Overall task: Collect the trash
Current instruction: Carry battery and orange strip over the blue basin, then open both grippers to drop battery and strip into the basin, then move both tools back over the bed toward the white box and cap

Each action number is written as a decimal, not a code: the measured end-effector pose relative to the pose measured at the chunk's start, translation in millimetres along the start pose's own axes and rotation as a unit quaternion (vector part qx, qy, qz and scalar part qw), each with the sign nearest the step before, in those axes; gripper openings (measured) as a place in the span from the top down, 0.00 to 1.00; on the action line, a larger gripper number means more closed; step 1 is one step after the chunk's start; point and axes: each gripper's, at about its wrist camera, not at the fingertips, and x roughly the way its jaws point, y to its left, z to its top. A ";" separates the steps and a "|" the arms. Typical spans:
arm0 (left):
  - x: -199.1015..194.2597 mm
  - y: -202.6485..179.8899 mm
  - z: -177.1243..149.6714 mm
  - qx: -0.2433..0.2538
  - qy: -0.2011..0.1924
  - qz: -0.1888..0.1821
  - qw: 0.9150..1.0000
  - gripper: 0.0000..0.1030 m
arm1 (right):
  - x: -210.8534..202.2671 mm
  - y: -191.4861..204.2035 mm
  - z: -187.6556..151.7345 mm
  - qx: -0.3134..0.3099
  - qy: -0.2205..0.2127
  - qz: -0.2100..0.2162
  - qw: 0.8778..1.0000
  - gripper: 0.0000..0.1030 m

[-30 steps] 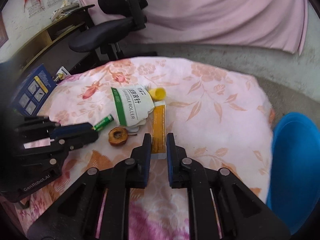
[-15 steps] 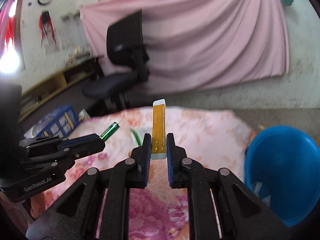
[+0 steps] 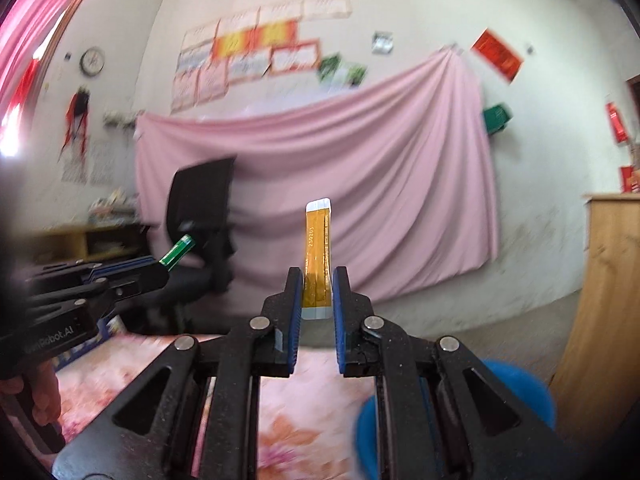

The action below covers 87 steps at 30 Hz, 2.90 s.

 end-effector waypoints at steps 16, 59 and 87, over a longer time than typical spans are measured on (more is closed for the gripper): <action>87.9 -85.8 25.7 0.007 0.050 -0.093 0.994 0.93 | -11.3 -108.5 -6.5 0.116 0.041 -0.118 0.985 0.59; 121.3 -20.2 12.7 -0.155 0.164 -0.076 0.971 0.61 | 22.0 -110.4 -22.8 0.131 0.133 -0.100 0.977 0.20; -45.0 115.0 10.4 -0.147 -0.017 0.152 0.977 0.02 | 27.1 56.6 27.1 0.001 -0.050 0.014 0.999 0.00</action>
